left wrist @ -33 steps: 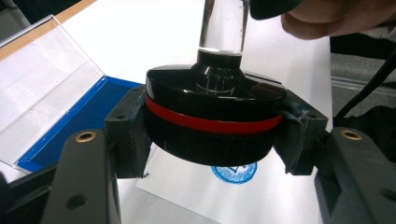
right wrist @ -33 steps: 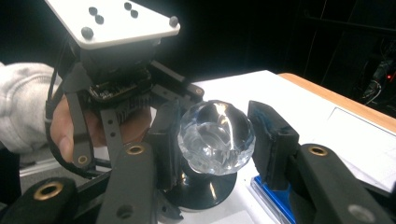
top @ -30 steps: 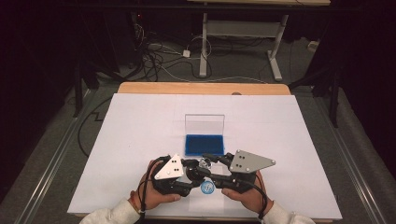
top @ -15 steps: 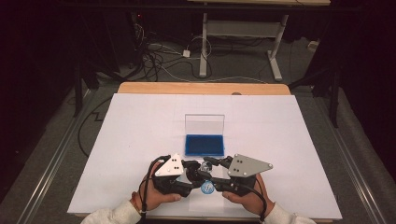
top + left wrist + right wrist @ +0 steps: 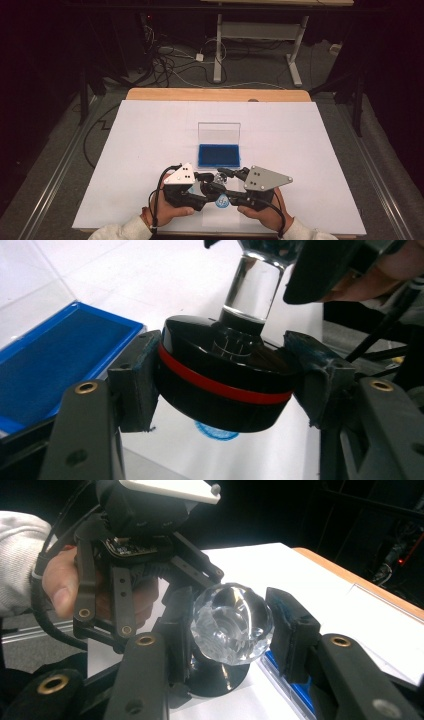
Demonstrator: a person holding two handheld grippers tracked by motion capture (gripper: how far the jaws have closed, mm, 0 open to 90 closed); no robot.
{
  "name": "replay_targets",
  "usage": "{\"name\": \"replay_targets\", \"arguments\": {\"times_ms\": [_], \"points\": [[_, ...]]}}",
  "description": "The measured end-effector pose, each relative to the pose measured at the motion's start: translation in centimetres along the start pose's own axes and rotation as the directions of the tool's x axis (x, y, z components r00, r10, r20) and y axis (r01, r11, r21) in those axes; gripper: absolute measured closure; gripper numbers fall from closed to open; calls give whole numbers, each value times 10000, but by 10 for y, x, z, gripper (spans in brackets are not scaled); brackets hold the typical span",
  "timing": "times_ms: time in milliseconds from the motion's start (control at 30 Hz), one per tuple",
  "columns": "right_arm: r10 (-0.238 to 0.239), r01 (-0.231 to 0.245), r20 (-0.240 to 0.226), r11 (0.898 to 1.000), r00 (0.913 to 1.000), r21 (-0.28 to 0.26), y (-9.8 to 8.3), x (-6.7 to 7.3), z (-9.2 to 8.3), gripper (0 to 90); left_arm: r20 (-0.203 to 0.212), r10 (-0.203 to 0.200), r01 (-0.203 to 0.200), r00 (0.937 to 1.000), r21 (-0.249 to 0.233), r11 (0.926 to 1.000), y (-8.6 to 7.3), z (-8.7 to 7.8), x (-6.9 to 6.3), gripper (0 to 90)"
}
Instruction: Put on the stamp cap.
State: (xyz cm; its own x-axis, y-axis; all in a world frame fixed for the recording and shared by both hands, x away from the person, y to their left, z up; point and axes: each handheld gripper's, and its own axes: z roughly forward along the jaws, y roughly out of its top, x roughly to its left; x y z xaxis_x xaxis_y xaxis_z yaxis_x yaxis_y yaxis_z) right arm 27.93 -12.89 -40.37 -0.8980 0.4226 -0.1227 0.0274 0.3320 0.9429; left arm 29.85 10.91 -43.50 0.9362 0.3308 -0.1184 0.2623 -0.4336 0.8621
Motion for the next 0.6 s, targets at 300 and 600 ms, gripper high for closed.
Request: {"name": "replay_targets", "arguments": {"times_ms": [300, 600], "points": [[-201, 205, -50, 9943, 9998, 1045, -6, -3, 7, 569, -843, 1255, -1185, 9885, 838, 9894, -7, 7, 2, 336], [262, -245, -104, 9898, 9996, 1407, -8, -10, 9, 569, -1288, 1537, -1461, 9797, 663, 9870, -8, 6, 2, 335]]}}
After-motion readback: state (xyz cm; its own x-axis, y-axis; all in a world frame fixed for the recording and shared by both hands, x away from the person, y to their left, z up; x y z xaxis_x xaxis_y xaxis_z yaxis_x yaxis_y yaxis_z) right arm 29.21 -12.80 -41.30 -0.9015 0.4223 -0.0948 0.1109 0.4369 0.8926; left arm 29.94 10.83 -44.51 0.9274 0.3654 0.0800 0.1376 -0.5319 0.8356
